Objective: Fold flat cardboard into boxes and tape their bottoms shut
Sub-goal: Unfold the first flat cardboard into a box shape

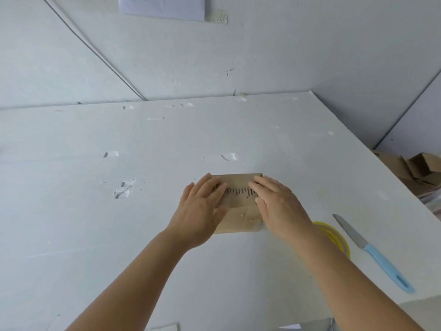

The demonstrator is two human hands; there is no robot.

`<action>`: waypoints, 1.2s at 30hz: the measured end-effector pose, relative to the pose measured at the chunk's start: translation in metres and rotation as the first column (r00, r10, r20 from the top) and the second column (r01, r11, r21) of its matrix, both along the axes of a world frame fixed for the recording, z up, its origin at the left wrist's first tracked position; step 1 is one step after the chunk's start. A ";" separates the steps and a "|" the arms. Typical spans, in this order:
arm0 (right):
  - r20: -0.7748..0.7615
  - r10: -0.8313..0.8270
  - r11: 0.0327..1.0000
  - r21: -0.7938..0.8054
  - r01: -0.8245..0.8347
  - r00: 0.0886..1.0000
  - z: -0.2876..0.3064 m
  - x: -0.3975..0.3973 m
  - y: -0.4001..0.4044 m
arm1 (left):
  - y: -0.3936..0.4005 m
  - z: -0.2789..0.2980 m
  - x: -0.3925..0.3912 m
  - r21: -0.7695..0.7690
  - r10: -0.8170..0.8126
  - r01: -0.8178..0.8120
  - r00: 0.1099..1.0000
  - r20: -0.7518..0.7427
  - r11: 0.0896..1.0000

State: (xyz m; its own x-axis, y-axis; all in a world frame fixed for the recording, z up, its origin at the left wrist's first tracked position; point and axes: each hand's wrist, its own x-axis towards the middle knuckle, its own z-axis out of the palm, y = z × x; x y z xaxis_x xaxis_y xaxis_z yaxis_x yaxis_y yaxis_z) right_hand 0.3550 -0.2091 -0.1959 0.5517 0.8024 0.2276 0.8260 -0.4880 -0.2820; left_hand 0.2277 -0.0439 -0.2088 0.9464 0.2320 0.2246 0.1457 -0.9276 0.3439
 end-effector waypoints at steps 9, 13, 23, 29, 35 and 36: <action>0.019 -0.042 0.971 -0.235 0.046 0.999 -0.007 -0.012 -0.004 | -0.011 -0.010 0.001 0.020 -0.051 0.051 0.999 0.007 0.998; 0.008 -0.068 0.972 -0.226 0.068 0.998 -0.008 -0.023 -0.020 | -0.025 -0.011 -0.008 -0.003 -0.110 0.110 0.994 0.008 0.994; 0.021 -0.137 0.962 -0.234 0.138 0.990 -0.025 -0.033 -0.027 | -0.070 -0.010 0.002 0.232 -0.024 0.052 0.992 -0.122 0.971; -0.072 -0.131 0.979 -0.170 0.117 0.989 -0.023 -0.033 -0.031 | -0.070 -0.008 0.006 0.253 0.001 0.033 0.991 -0.136 0.967; -0.222 -0.221 0.966 -0.184 0.182 0.950 -0.032 -0.028 -0.065 | -0.073 -0.011 0.007 0.215 0.037 -0.019 0.996 -0.079 0.977; -0.244 -0.254 0.954 -0.220 0.202 0.936 -0.036 -0.024 -0.074 | -0.073 -0.012 0.008 0.214 0.042 -0.027 0.997 -0.067 0.976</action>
State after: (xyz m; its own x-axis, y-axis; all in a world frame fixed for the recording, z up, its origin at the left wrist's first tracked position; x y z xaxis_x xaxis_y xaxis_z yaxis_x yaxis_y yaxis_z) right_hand 0.3306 -0.2831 -0.2316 0.7440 0.6612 -0.0963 0.5931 -0.7199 -0.3604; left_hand 0.2354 -0.1173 -0.2204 0.9540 0.2185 0.2053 0.1955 -0.9725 0.1267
